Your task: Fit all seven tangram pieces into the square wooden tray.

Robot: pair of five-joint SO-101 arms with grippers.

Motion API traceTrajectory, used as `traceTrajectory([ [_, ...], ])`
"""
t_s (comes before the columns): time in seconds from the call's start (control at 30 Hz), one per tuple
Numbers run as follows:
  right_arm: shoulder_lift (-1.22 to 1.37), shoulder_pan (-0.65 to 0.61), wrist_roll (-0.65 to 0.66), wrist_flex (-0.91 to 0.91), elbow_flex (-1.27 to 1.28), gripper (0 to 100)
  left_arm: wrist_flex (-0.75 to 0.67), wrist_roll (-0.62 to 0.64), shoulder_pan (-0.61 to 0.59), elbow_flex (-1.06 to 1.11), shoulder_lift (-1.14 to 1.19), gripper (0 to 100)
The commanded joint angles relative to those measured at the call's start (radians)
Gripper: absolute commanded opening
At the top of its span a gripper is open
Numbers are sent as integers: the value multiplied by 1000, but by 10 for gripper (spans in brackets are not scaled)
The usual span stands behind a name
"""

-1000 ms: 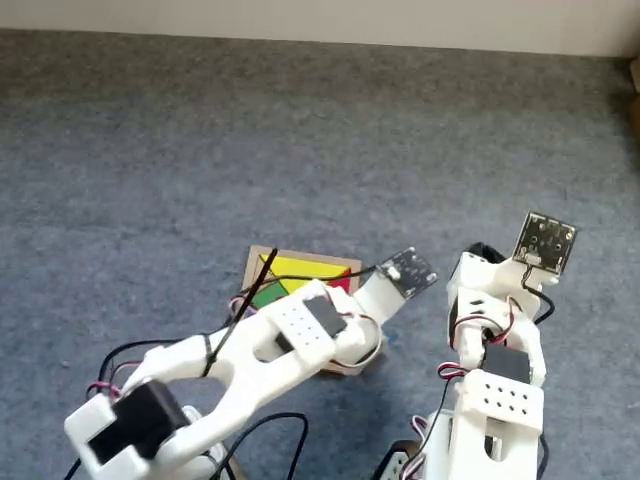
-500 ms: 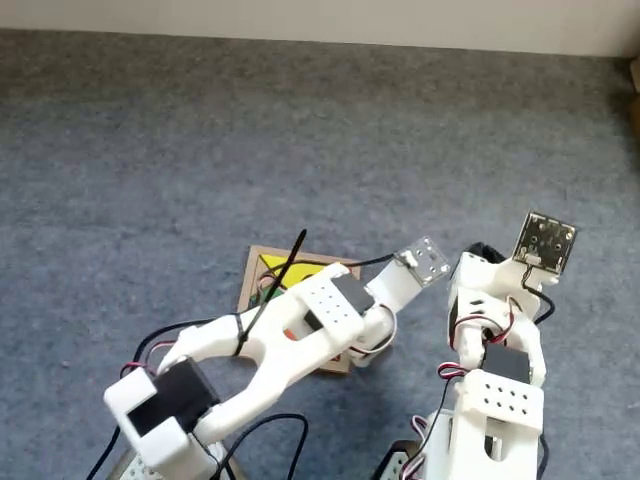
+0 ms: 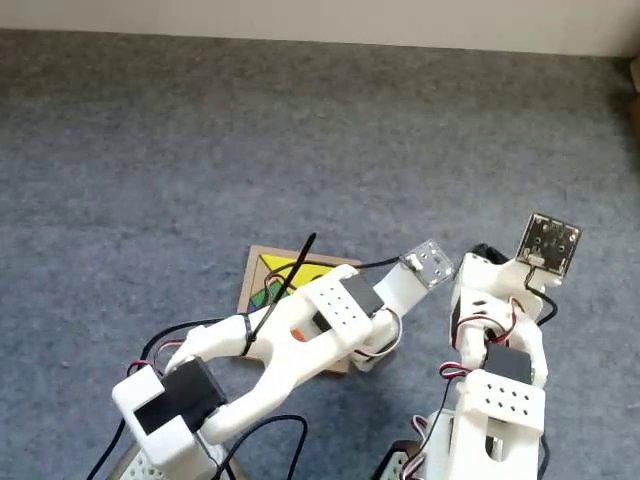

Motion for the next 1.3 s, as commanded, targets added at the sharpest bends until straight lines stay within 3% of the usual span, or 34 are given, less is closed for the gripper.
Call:
traceTrajectory([
  [0.0,-27,5,-9,-22,-13,34,6,-5,93,-38,10,227],
  [0.13,-27,5,-9,-22,-13,34,3,-66,133,-36,12,227],
  [0.37,-27,5,-9,-22,-13,34,5,-68,131,-38,12,224],
  [0.53,-27,16,-9,-41,-15,34,3,-72,131,-38,12,142],
  [0.83,-27,263,-126,-151,-15,34,3,-66,87,-38,4,123],
  [1.27,-27,269,-127,-151,-15,34,3,-71,93,-39,10,120],
])
